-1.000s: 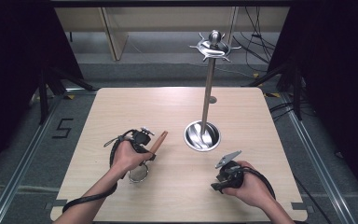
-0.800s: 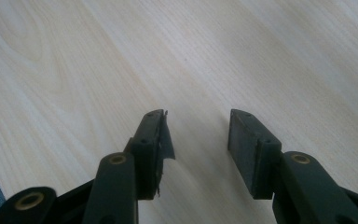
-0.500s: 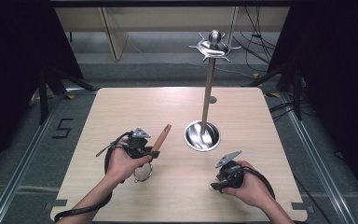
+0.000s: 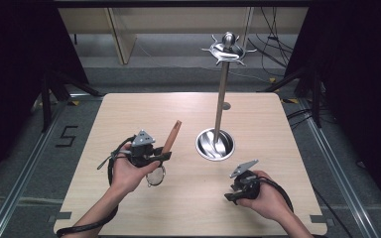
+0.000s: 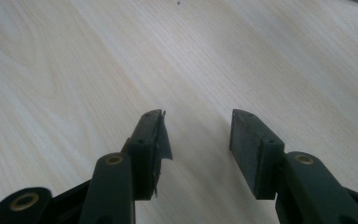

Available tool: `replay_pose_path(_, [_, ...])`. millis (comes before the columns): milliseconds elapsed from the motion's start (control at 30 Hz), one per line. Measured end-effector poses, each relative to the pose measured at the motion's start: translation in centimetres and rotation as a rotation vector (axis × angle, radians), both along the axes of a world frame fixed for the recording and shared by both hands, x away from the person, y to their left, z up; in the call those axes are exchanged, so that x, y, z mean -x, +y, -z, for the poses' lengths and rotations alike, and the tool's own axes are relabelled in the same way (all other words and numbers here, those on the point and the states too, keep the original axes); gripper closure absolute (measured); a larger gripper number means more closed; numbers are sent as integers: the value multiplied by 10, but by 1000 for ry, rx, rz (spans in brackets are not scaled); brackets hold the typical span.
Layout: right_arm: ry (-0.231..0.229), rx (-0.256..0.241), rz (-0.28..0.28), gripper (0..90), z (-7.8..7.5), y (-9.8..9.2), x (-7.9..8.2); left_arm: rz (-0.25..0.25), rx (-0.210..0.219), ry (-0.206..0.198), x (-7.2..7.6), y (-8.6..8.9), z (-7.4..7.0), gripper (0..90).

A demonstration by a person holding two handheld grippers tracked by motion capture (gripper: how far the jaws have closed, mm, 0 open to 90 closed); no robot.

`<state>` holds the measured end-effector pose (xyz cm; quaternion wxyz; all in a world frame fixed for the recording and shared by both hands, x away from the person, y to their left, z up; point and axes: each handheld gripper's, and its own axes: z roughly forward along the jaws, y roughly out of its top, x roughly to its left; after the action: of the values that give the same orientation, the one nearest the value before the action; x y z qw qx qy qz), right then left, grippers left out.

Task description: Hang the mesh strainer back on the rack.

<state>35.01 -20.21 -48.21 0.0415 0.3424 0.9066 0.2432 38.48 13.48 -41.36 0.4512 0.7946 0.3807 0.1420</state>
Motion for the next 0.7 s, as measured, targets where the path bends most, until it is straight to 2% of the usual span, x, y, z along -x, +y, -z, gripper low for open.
replay_pose_path(33, [0, 3, -3, 547, 0, -1, 0, -7, 23, -4, 1, -1, -1, 678])
replay_pose_path(167, [-9, -1, 7, 543, -1, -1, -1, -17, 52, -14, 2, -1, -5, 678])
replay_pose_path(300, [-13, -3, 5, 539, -2, -1, 0, -8, 49, -40, 4, -2, -9, 678])
replay_pose_path(333, [-13, -3, 5, 539, -2, -1, 0, -10, 58, -38, 5, -2, -10, 678])
replay_pose_path(400, [-16, -6, 4, 535, -2, -1, -1, -6, 73, -60, 6, -4, -14, 678])
replay_pose_path(700, [-20, -14, 15, 535, -3, -1, 0, 4, 100, -103, 8, -12, -31, 678])
